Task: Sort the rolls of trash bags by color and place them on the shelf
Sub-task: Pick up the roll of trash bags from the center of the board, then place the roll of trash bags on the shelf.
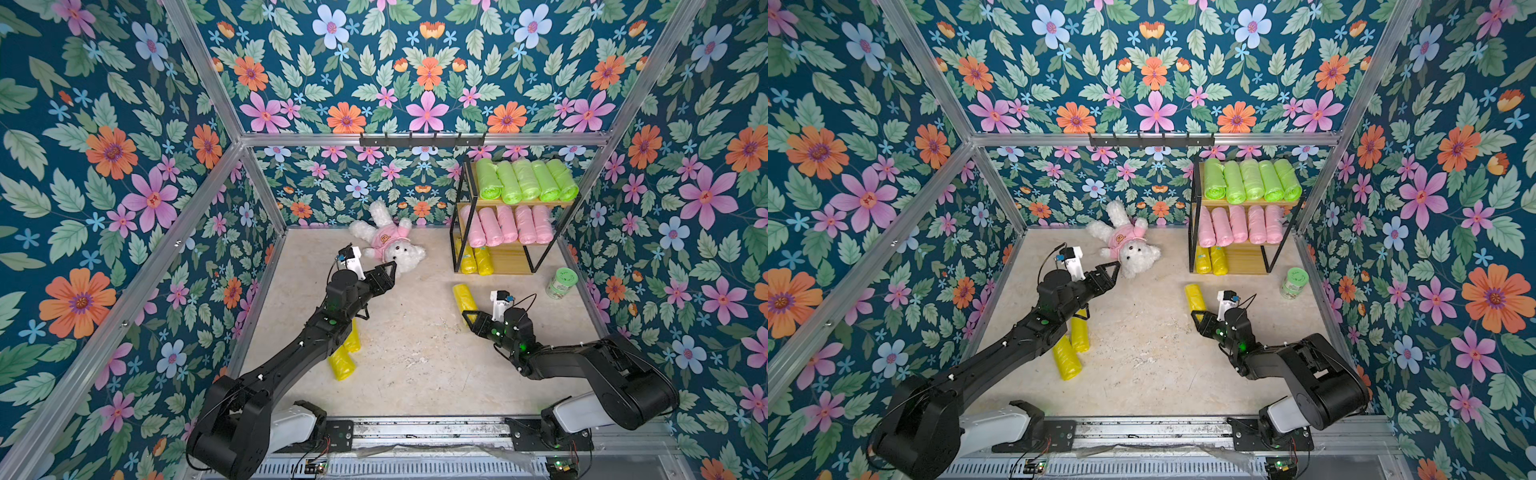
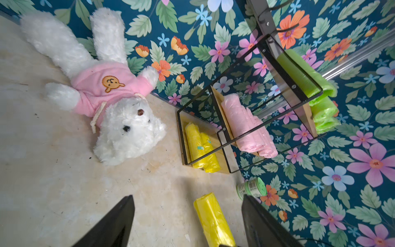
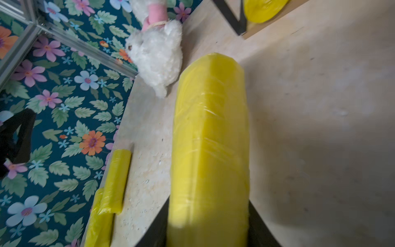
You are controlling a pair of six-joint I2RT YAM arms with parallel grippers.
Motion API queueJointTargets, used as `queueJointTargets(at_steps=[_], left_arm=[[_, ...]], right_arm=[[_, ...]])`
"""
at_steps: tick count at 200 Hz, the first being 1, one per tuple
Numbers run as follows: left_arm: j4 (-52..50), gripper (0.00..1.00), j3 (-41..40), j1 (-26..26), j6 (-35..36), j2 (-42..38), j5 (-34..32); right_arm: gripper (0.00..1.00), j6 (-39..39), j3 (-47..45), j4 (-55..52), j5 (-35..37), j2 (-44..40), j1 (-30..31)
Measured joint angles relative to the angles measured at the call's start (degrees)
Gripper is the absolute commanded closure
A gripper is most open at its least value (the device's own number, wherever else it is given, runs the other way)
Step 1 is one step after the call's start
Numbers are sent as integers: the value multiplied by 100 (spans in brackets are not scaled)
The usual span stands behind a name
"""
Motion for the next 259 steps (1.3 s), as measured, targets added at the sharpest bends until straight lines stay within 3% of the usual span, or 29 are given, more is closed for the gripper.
queueJointTargets(at_steps=[45, 103, 203, 259], left_arm=[[-138, 18, 212, -70, 136, 404, 695], [-184, 18, 328, -114, 212, 511, 911], [-264, 18, 404, -136, 238, 520, 964], [-341, 18, 470, -136, 238, 640, 964]], right_arm=[[61, -297, 170, -726, -118, -525, -1038], [60, -693, 822, -1464, -59, -597, -1891], [60, -892, 2157, -741, -114, 1790, -2210], [60, -715, 2865, -616, -247, 2583, -2212]])
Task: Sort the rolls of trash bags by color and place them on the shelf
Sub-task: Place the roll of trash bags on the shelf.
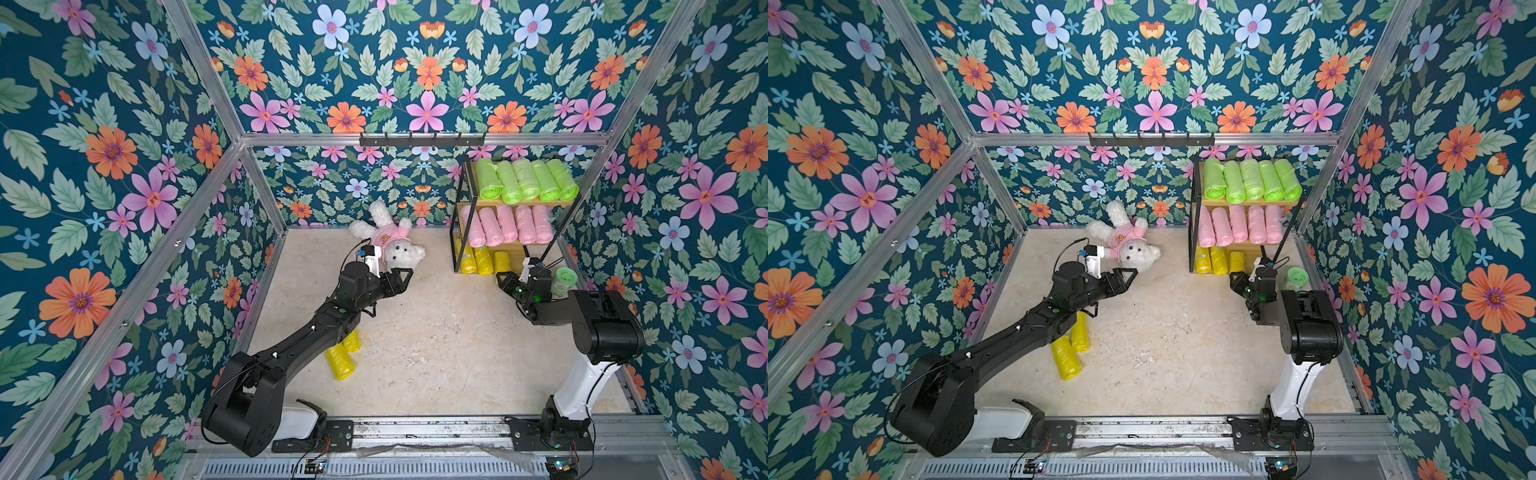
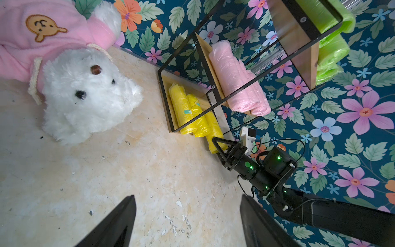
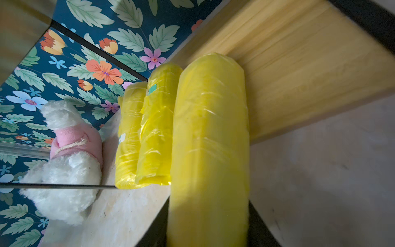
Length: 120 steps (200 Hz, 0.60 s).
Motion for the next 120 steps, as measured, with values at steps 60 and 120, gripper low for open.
queueJointTargets(at_steps=[60, 120], left_arm=[[0, 18, 37, 0, 0, 63, 22], [2, 19, 35, 0, -4, 66, 26]], right_arm=[[54, 98, 546, -105, -59, 393, 2], [45, 109, 734, -264, 48, 492, 0]])
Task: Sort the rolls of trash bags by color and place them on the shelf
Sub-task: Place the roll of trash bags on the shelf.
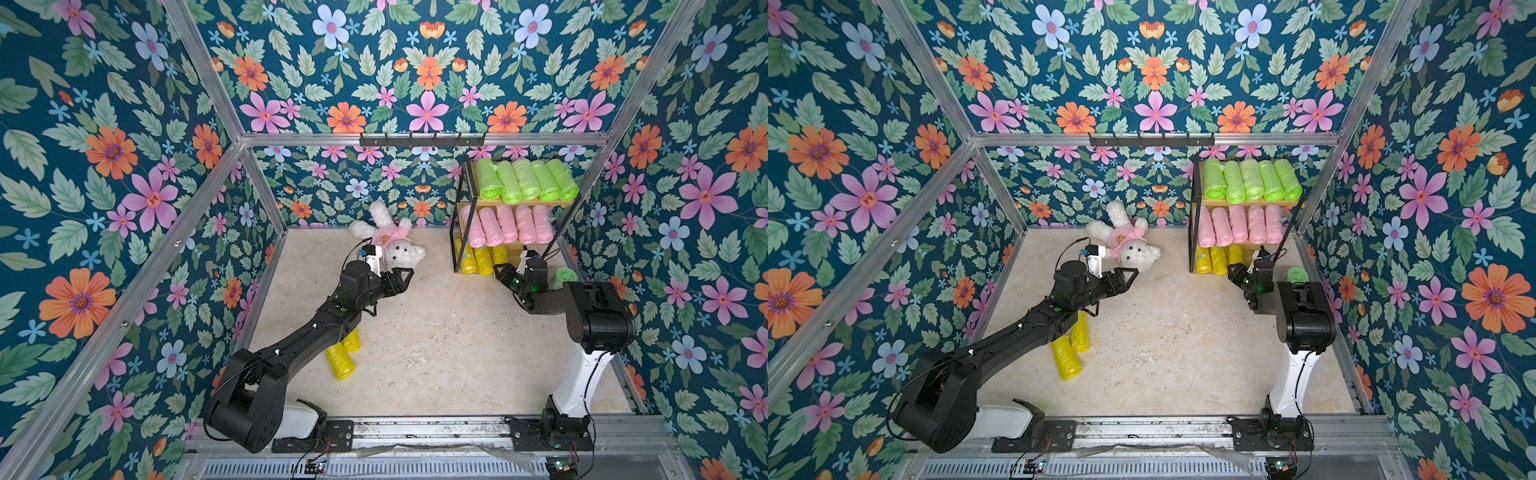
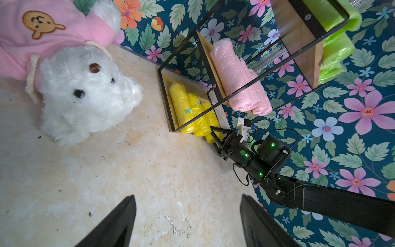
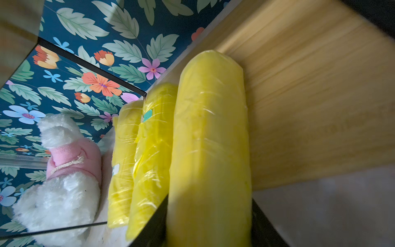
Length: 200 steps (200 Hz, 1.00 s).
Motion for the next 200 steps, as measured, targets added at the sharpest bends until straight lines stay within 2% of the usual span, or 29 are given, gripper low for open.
queueJointTargets(at_steps=[152, 165, 200], left_arm=[[-83, 18, -179, 0, 20, -334, -7], [-94, 18, -179, 0, 20, -334, -7], [-140, 18, -179, 0, 22, -332, -7]], right_arm=[[27, 254, -330, 144, 181, -192, -83], [29, 260, -398, 170, 199, -238, -94], [45, 302, -466, 232, 295, -258, -111]])
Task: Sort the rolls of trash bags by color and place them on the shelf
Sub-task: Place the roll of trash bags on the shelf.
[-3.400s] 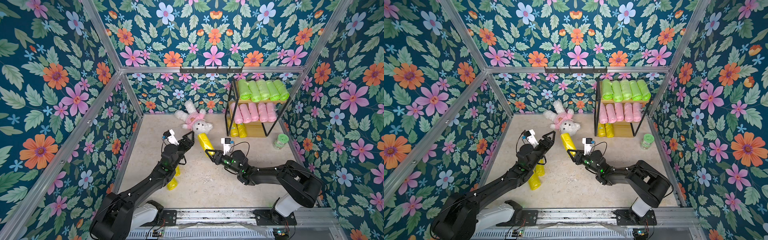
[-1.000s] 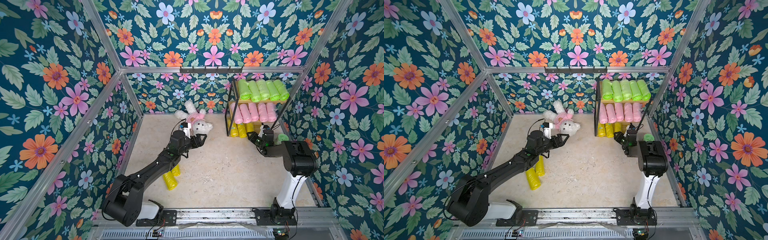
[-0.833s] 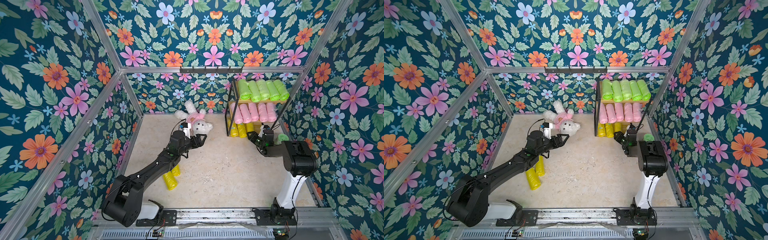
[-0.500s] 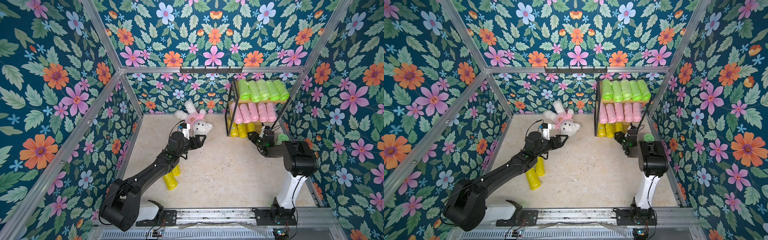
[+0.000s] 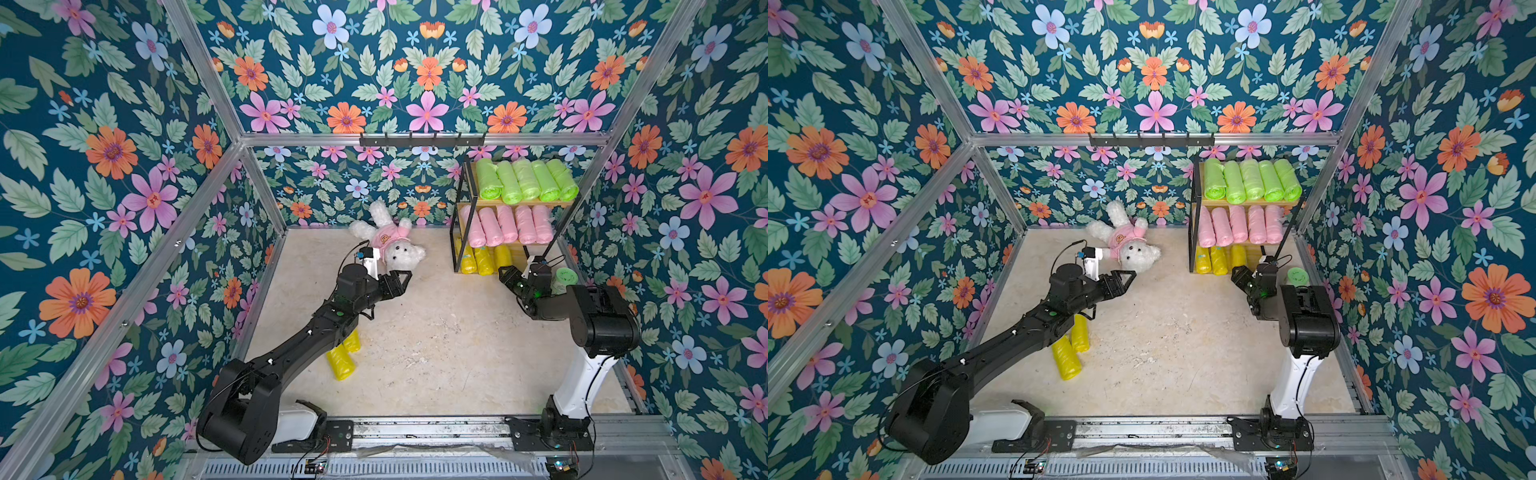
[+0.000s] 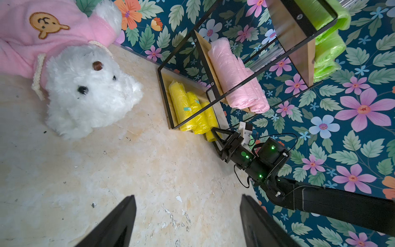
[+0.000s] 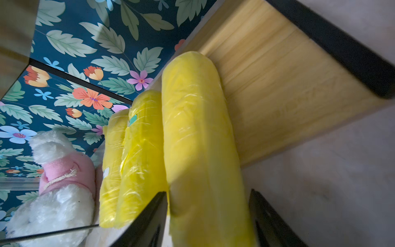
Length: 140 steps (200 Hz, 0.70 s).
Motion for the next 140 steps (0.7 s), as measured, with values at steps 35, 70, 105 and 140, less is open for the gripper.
queueJointTargets(at_steps=[35, 70, 105, 140], left_arm=[[-9, 18, 0, 0, 0, 22, 2], [-7, 18, 0, 0, 0, 28, 2], [-4, 18, 9, 0, -2, 55, 4], [-2, 18, 44, 0, -2, 83, 9]], right_arm=[[53, 46, 57, 76, -11, 35, -7], [56, 129, 157, 201, -133, 153, -9], [56, 131, 273, 243, -245, 258, 15], [55, 129, 404, 240, -304, 350, 85]])
